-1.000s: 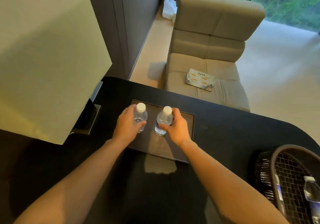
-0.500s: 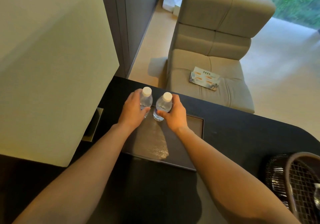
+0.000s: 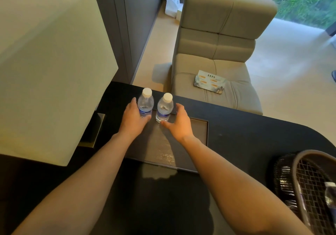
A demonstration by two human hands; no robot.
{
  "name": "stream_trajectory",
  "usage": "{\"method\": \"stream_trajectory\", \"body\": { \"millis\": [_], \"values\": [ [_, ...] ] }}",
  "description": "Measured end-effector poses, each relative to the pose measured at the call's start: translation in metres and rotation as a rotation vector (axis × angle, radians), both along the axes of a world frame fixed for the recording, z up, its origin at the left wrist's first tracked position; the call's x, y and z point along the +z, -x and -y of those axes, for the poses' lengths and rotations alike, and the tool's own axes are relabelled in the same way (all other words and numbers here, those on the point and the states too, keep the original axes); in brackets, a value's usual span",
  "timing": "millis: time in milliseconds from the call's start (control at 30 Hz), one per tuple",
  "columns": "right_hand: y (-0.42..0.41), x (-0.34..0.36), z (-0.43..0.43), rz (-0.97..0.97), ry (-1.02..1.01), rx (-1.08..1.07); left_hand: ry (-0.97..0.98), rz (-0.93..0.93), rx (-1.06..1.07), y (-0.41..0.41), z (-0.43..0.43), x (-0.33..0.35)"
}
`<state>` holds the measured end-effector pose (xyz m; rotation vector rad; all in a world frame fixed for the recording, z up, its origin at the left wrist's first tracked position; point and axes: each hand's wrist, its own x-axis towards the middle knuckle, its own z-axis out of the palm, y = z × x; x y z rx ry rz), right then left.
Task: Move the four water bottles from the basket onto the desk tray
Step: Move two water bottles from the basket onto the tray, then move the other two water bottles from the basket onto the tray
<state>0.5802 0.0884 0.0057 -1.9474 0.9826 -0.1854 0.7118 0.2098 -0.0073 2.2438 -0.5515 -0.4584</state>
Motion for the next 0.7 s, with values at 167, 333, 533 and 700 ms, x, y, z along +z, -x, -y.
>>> {"method": "stream_trajectory", "body": {
  "millis": [167,333,533,700],
  "values": [
    [0.063,0.001,-0.003,-0.173,0.173,0.102,-0.169,-0.03,-0.015,0.06,-0.024,0.002],
    [0.154,0.011,-0.003,-0.31,0.312,0.158,-0.349,-0.042,-0.103,0.147,-0.042,-0.003],
    [0.293,0.024,0.005,-0.373,0.457,0.166,-0.413,0.008,-0.228,0.277,-0.044,0.002],
    [0.416,0.032,0.016,-0.459,0.492,0.12,-0.407,0.064,-0.316,0.382,-0.02,0.017]
  ]
}}
